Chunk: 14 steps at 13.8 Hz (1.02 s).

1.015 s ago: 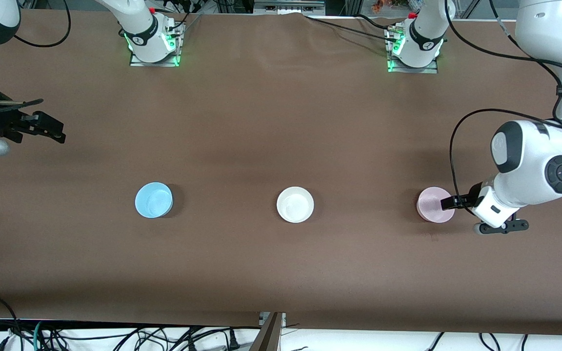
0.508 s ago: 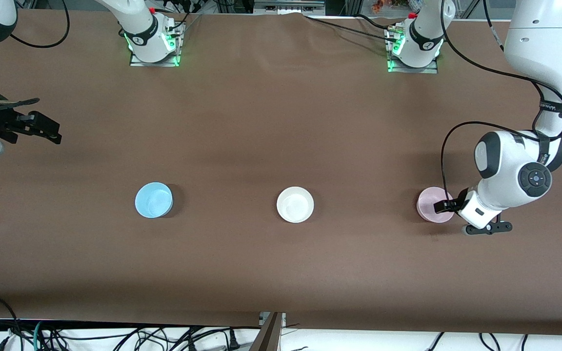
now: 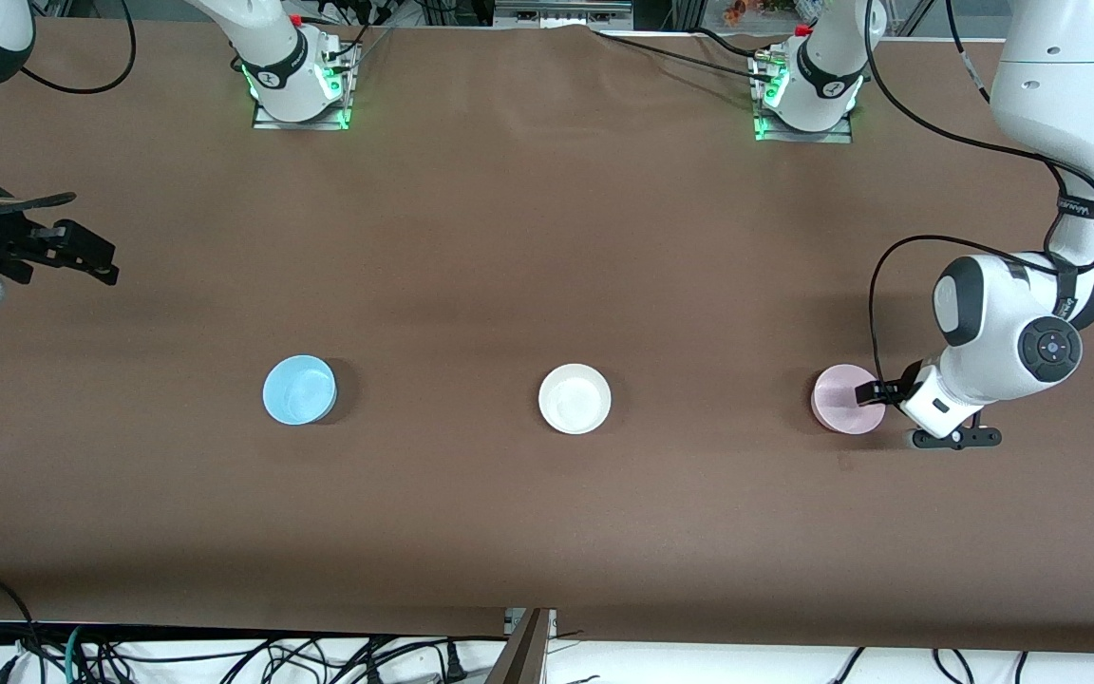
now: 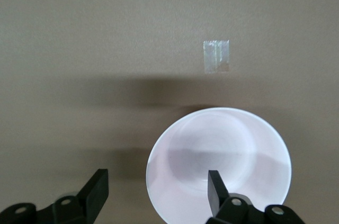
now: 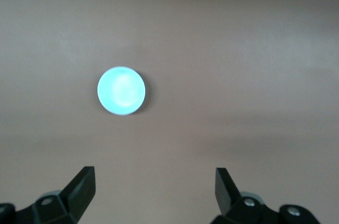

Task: Stack pink and blue bowls on white bowl
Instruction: 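Lower the left gripper into the pink bowl and close on its rim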

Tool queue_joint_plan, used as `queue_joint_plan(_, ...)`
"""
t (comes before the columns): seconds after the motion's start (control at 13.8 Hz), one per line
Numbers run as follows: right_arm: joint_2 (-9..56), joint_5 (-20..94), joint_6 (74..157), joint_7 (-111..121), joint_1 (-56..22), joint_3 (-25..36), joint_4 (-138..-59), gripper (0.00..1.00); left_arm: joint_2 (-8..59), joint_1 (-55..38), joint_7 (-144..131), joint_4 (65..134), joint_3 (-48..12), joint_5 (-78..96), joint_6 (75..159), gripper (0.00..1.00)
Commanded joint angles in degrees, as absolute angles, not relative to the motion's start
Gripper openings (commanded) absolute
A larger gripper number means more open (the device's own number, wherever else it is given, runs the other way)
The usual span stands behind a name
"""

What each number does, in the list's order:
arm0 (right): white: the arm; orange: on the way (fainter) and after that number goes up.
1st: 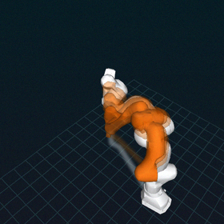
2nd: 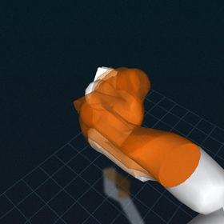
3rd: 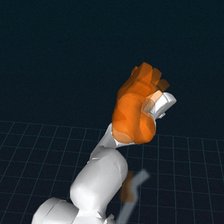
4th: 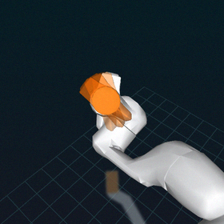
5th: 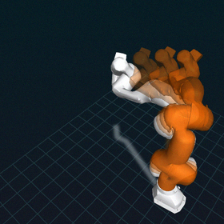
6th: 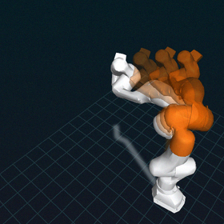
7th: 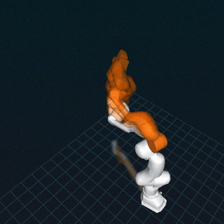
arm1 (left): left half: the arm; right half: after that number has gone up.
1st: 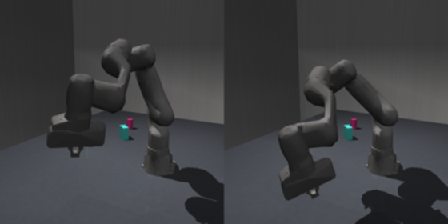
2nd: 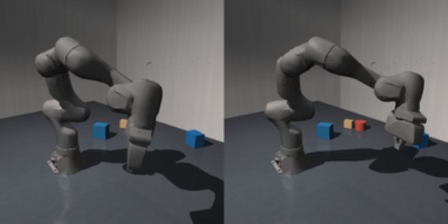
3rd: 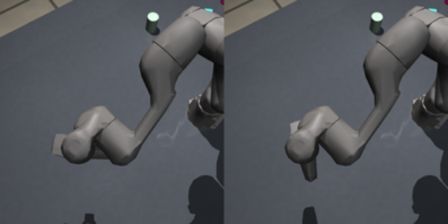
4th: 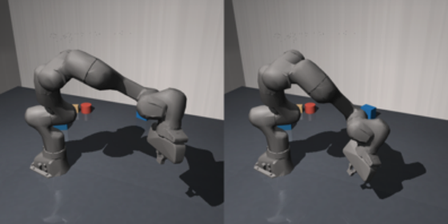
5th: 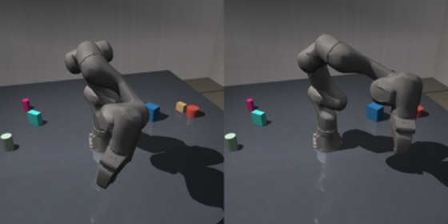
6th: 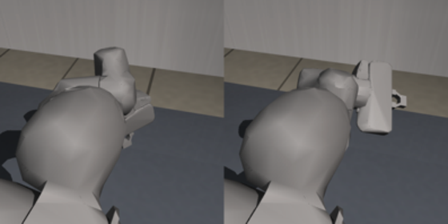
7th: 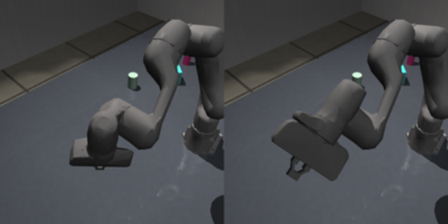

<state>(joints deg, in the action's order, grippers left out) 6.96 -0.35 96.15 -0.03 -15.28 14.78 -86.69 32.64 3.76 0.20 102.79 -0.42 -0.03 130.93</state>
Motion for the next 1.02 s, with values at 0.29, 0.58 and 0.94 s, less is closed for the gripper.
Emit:
queue_joint_plan(0.29, 7.5, 1.5, 97.5, -0.5, -15.4, 14.6, -86.0, 1.0, 29.8, 4.2, 3.2, 108.1, -0.8, -1.1, 131.7, 0.77)
queue_joint_plan(0.58, 7.6, 1.5, 97.5, -0.5, -15.1, 14.6, -86.0, 1.0, 27.9, 5.5, 3.5, 111.3, -0.8, -1.1, 132.8, 0.73)
queue_joint_plan(0.94, 7.5, 1.5, 97.5, -0.4, -15.0, 14.6, -86.0, 1.0, 26.0, 6.0, 3.4, 114.2, -1.0, -0.9, 134.1, 0.69)
